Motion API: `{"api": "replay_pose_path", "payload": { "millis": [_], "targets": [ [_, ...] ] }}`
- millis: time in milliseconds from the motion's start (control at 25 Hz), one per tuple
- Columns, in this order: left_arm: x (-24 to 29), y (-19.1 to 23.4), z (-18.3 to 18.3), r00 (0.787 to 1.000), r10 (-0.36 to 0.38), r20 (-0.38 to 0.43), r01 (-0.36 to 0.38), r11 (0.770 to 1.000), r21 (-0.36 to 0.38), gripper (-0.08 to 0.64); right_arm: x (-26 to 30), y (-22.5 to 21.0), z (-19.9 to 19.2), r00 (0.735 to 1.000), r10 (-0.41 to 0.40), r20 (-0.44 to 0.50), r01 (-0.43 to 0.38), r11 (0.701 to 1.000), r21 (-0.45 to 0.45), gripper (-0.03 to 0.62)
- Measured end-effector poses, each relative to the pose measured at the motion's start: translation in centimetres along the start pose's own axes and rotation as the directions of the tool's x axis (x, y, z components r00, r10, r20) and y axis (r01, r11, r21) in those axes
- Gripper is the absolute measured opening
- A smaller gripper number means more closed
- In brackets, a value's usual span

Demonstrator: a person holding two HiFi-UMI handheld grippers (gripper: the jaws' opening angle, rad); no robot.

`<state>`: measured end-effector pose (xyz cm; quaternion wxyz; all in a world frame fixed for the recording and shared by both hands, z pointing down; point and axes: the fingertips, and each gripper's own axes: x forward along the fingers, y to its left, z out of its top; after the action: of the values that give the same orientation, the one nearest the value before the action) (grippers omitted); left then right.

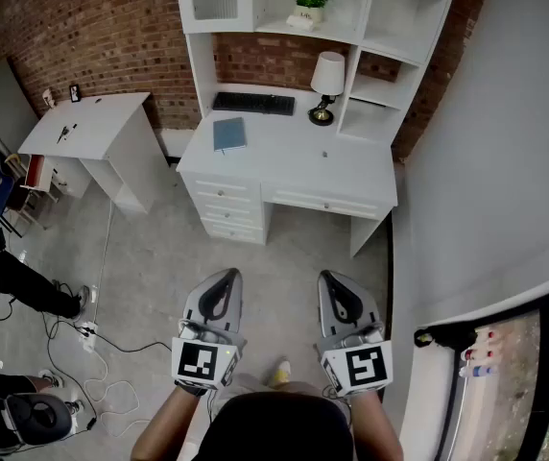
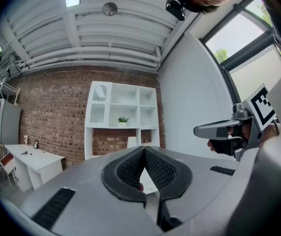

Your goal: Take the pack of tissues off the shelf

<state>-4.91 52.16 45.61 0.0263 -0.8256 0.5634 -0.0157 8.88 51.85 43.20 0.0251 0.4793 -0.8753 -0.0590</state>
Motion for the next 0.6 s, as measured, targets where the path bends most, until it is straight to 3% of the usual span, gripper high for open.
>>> {"api": "replay_pose_path", "payload": {
  "millis": [440,560,600],
  "targets": [
    [4.6,-3.0,-0.8,1.0,-0.02,-0.014,0.02,1.0,-0.001,0.017,-2.1,-3.4,0.6,0.995,0.05,0.085,-0.046,0.998,-0.042,0.002],
    [5.1,-2.7,-0.4,1.0,-0.012,-0.004,0.012,1.0,0.008,0.016,-2.7,-5.1,1.3,0.992,-0.012,0.127,0.013,1.0,-0.014,0.002],
    [5.3,-2.6,-0.3,1.0,-0.008,-0.009,0.008,1.0,0.022,0.016,-2.7,-5.5,1.3,0.992,-0.013,0.126,0.013,1.0,0.001,0.031]
  ]
}}
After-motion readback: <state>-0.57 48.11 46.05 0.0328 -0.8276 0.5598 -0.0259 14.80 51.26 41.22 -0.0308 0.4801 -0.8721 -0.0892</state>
